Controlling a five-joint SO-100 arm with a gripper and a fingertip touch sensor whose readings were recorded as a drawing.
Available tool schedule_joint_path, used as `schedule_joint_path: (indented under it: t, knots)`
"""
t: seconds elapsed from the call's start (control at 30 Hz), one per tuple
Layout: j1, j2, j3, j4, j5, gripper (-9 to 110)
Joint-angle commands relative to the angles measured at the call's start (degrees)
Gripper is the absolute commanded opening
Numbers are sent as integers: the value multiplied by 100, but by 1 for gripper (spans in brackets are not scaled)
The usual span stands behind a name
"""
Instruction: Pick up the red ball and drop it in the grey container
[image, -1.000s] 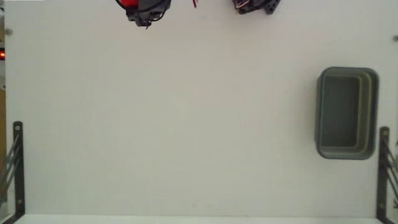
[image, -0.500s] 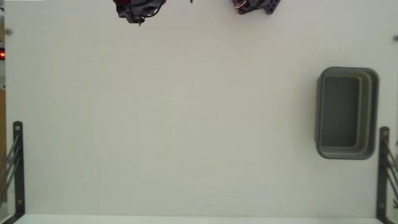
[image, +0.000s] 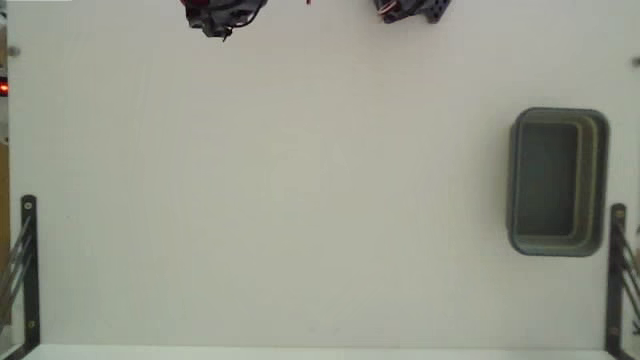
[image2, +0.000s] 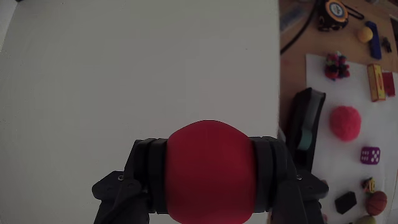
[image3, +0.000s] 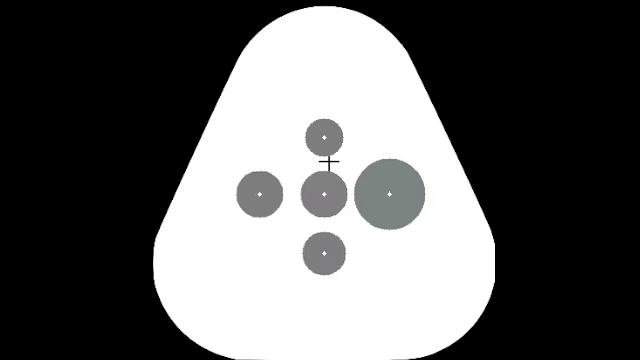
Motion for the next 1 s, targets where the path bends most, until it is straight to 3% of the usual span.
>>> schedule_joint_path:
  t: [0.0, 0.43, 0.97]
  knots:
    - [-201, 119, -201, -12, 9, 66]
    - [-1804, -55, -100, -253, 9, 66]
    - [-4797, -379, 90, -703, 9, 66]
